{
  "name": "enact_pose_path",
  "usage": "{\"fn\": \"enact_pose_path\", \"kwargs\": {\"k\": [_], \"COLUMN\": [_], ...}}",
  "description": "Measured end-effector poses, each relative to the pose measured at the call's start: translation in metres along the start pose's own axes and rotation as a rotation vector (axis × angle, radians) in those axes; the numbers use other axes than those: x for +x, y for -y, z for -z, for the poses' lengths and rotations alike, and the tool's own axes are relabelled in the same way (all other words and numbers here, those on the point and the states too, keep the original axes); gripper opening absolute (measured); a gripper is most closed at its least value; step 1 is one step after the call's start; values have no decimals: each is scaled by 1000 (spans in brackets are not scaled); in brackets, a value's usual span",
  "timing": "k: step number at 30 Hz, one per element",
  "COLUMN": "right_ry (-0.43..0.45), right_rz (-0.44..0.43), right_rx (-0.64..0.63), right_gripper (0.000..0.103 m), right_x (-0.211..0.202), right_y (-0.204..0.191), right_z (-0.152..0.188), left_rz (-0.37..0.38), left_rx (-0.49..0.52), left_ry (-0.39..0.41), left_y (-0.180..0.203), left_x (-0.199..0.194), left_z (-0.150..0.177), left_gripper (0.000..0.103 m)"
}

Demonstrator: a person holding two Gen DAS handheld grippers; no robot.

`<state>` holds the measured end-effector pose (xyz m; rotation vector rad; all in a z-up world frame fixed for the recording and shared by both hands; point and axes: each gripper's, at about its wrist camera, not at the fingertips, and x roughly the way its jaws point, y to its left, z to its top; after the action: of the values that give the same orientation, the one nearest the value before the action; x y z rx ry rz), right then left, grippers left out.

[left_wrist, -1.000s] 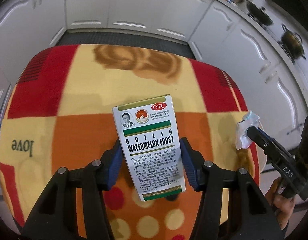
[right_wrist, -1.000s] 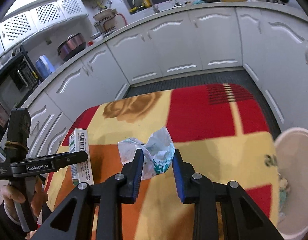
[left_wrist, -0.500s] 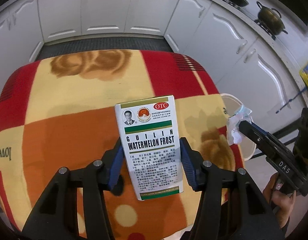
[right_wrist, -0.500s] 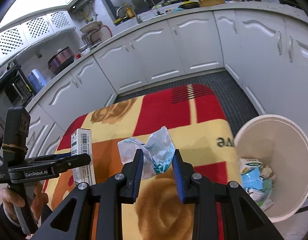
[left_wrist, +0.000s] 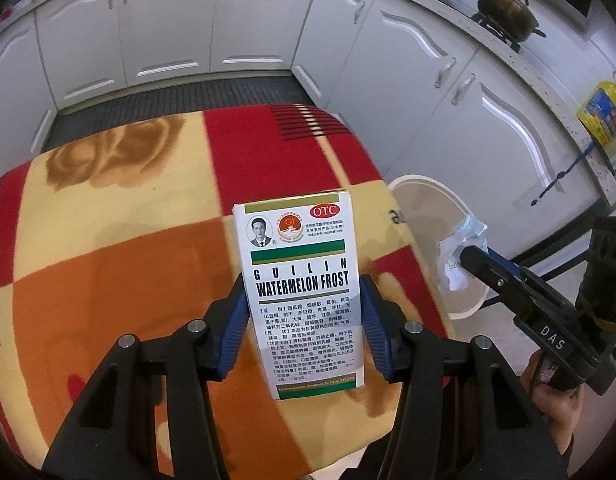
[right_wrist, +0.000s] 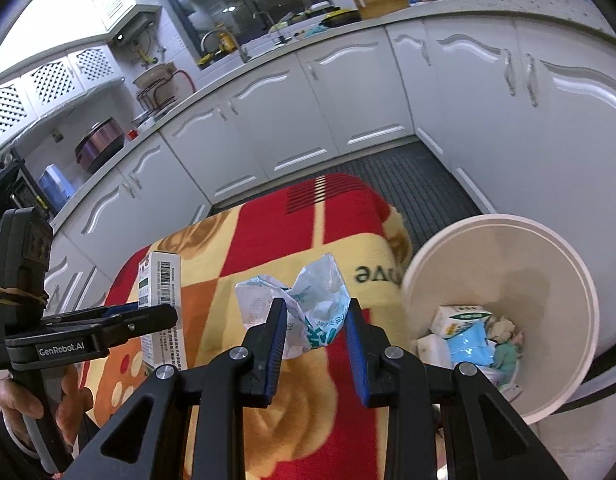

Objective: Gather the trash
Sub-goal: 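Carry the medicine box and plastic wrapper over the beige bin, then open both grippers over the bin to drop the box and wrapper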

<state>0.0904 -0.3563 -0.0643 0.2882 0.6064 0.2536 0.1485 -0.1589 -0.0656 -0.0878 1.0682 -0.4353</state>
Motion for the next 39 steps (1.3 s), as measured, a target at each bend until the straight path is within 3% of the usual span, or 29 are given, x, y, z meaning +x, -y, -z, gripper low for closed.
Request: {"fn": "enact_pose_path", "kwargs": {"k": [16, 31, 32, 33, 35, 39], "right_ry": [-1, -81, -86, -89, -83, -89], "right_rz": [147, 285, 290, 297, 308, 318], "right_rx": [102, 187, 192, 196, 193, 195], "right_gripper": [28, 28, 32, 44, 52, 52], "right_x": [-24, -2, -1, 0, -1, -1], "right_y": [77, 145, 148, 151, 154, 158], "right_z": [11, 28, 29, 31, 34, 38], "left_rz": [113, 233, 241, 246, 253, 238], "left_rx": [93, 59, 55, 54, 63, 75], "left_ry": [-41, -109, -109, -110, -110, -102], "left_y": [86, 128, 129, 129, 130, 131], "left_x": [49, 116, 118, 119, 121, 121], "left_z": [-27, -51, -51, -51, -50, -49], "left_gripper": [50, 51, 51, 51, 53, 60]}}
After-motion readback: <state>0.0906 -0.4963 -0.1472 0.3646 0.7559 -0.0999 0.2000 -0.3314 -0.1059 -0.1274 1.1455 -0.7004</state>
